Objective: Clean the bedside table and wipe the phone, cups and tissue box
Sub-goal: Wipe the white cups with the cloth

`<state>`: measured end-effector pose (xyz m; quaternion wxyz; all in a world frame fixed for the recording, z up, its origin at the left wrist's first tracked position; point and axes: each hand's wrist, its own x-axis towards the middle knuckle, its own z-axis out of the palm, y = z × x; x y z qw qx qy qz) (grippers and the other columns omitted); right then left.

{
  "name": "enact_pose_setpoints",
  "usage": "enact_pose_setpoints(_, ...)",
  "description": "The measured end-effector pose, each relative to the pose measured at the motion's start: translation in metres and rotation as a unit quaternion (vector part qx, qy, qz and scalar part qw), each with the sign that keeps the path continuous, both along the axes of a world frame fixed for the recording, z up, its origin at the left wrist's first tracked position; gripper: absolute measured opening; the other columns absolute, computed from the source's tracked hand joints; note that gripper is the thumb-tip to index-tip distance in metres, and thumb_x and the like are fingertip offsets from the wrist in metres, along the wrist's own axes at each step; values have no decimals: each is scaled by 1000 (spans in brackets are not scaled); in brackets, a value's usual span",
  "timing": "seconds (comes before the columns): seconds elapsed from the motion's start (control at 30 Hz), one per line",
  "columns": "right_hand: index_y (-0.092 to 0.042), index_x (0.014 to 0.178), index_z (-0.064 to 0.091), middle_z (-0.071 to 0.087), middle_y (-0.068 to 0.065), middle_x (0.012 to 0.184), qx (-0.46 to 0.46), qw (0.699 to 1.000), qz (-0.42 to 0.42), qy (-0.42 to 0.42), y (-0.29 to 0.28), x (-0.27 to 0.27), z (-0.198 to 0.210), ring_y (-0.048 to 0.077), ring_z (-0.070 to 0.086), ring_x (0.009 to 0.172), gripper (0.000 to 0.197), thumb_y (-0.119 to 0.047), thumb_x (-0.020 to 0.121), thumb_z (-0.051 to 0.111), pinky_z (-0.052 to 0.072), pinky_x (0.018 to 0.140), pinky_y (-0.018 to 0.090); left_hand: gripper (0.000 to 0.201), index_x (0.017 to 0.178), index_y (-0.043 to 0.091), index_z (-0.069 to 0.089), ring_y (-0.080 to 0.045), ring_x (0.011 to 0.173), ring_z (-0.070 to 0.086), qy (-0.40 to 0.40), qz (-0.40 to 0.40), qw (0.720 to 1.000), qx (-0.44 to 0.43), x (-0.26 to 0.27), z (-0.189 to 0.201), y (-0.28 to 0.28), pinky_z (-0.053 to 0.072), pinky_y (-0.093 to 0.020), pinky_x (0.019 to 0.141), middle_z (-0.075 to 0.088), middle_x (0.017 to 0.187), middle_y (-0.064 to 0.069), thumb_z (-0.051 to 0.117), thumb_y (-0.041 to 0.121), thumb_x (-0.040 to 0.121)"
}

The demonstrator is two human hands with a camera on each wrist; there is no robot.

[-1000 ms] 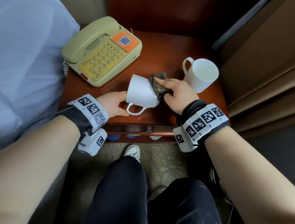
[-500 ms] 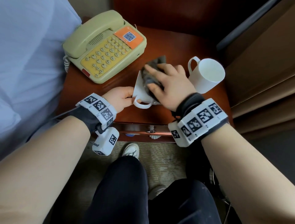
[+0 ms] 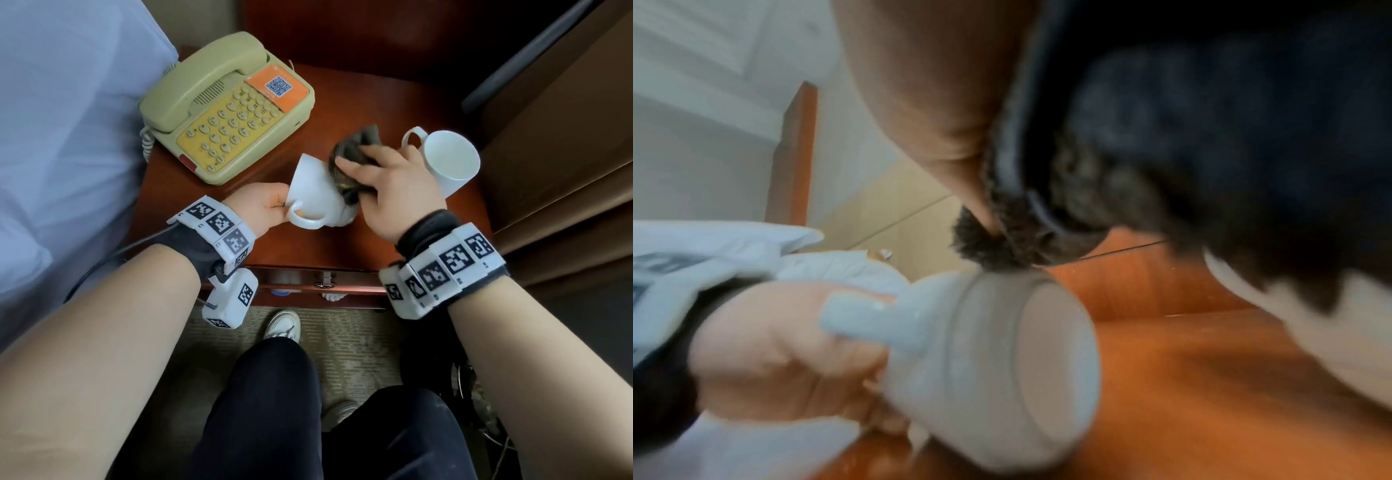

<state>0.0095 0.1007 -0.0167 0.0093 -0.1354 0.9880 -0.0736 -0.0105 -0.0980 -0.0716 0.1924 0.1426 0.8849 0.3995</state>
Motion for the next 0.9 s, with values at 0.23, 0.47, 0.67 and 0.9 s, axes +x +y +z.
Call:
enact_pose_setpoints(0.23, -35, 137, 41, 40, 0, 144, -18, 995, 33, -94, -17, -22, 0, 30, 37, 118, 47, -21, 93, 40, 26, 100, 29, 16, 103, 8, 65, -2, 80, 54, -2, -13, 1000, 21, -2, 2, -2, 38, -12, 69, 63, 87, 1, 55, 11, 91)
enact_pose_setpoints(0.47, -20, 129, 49, 56, 9, 126, -116, 965, -96, -213, -4, -29, -1, 31, 49, 113, 37, -32, 97, 35, 35, 96, 31, 8, 86, 18, 64, -9, 73, 51, -14, -25, 1000, -12, -5, 2, -3, 37, -16, 65, 60, 77, 4, 58, 13, 89)
enact_pose_setpoints(0.67, -36, 140, 35, 37, 0, 145, 24, 986, 147, -72, -8, -23, 2, 33, 35, 113, 53, -33, 87, 34, 25, 101, 34, 12, 93, 4, 68, -9, 81, 58, 7, -28, 1000, 6, -4, 1, -2, 39, -13, 68, 68, 85, -7, 59, 10, 88)
enact_pose_setpoints(0.9, -19, 122, 53, 59, 5, 113, -76, 962, -89, -247, -19, -60, 6, 22, 52, 101, 36, -35, 98, 31, 34, 81, 26, 17, 102, 10, 68, -19, 89, 60, 5, -23, 999, -23, -4, 2, -1, 44, -27, 77, 68, 94, -4, 59, 18, 89)
